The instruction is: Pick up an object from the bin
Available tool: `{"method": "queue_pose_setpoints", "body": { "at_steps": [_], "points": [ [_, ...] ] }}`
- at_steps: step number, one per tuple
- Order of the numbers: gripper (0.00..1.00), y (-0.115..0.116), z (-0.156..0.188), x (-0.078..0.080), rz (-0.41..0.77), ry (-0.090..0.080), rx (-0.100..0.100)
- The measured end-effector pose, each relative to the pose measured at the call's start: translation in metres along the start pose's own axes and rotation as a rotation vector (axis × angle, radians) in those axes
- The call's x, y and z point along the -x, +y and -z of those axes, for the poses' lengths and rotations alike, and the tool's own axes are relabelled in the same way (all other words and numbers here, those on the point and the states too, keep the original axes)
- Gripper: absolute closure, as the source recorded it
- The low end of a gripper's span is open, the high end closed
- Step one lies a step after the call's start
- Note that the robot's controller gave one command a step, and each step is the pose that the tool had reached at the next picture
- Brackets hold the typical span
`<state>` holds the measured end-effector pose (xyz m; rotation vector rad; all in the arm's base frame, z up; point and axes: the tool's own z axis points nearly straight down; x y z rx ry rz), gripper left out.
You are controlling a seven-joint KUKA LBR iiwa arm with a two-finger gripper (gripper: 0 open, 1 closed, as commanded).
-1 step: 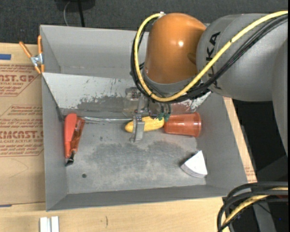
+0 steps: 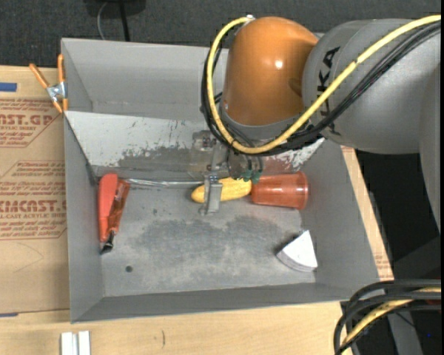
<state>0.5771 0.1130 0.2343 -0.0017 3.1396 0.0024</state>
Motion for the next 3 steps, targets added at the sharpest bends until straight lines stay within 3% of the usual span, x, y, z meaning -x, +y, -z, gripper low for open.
{"method": "queue_pose_setpoints", "body": {
  "at_steps": [1, 2, 3],
  "points": [
    [0.00, -0.007, 0.040, -0.023, 0.068, 0.010, -0.002],
    [0.00, -0.024, 0.055, -0.022, 0.075, -0.012, 0.002],
    [0.00, -0.046, -0.003, -0.015, 0.014, -0.002, 0.000]
  ]
}}
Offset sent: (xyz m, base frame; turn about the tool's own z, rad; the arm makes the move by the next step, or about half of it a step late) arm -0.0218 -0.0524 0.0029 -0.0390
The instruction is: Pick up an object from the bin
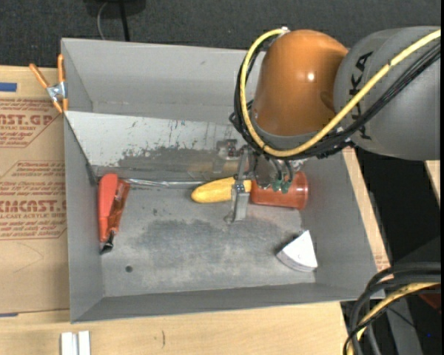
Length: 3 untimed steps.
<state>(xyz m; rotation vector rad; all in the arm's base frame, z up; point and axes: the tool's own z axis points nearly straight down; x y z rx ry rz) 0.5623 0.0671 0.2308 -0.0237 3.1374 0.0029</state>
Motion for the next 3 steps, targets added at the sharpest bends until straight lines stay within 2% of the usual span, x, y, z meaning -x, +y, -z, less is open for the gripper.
{"method": "queue_pose_setpoints", "body": {
  "at_steps": [1, 2, 3],
  "points": [
    [0.00, -0.026, -0.020, -0.004, 0.012, 0.009, 0.000],
    [0.00, -0.036, -0.013, 0.006, -0.055, -0.012, 0.001],
    [0.00, -0.041, -0.057, 0.017, -0.094, -0.002, 0.000]
  ]
}}
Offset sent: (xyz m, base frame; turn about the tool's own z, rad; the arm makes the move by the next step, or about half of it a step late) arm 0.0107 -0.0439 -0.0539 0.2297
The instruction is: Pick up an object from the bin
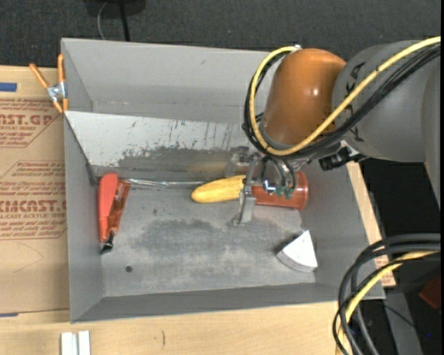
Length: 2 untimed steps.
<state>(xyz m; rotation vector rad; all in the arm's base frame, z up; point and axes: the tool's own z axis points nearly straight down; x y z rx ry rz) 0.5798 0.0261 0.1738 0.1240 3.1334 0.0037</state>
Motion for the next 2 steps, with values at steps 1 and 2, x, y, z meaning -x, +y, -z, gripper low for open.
{"method": "queue_pose_setpoints", "body": {
  "at_steps": [1, 2],
  "points": [
    [0.00, -0.004, -0.061, 0.008, 0.213, -0.014, 0.000],
    [1.00, -0.003, -0.099, 0.012, 0.049, -0.010, 0.003]
  ]
}}
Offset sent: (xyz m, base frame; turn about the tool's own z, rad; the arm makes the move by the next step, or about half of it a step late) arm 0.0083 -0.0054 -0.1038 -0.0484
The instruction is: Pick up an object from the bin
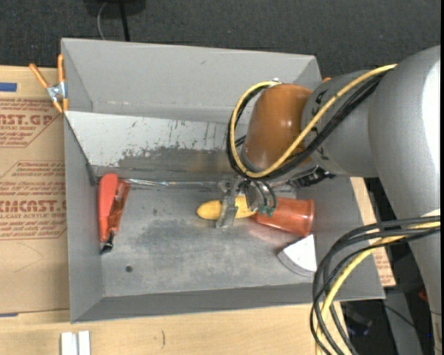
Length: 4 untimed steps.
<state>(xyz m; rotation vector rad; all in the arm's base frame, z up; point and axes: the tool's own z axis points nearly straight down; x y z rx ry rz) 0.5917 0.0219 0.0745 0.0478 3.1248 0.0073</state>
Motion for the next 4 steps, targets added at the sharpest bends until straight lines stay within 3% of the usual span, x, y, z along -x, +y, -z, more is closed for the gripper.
{"method": "queue_pose_setpoints", "body": {
  "at_steps": [1, 2, 3, 4],
  "points": [
    [1.00, 0.000, 0.000, 0.000, 0.000, 0.000, 0.000],
    [1.00, -0.002, 0.048, 0.002, -0.009, -0.002, 0.002],
    [1.00, -0.002, 0.048, 0.002, -0.009, -0.002, 0.002],
    [1.00, -0.001, 0.201, 0.001, 0.037, -0.009, 0.001]
  ]
}}
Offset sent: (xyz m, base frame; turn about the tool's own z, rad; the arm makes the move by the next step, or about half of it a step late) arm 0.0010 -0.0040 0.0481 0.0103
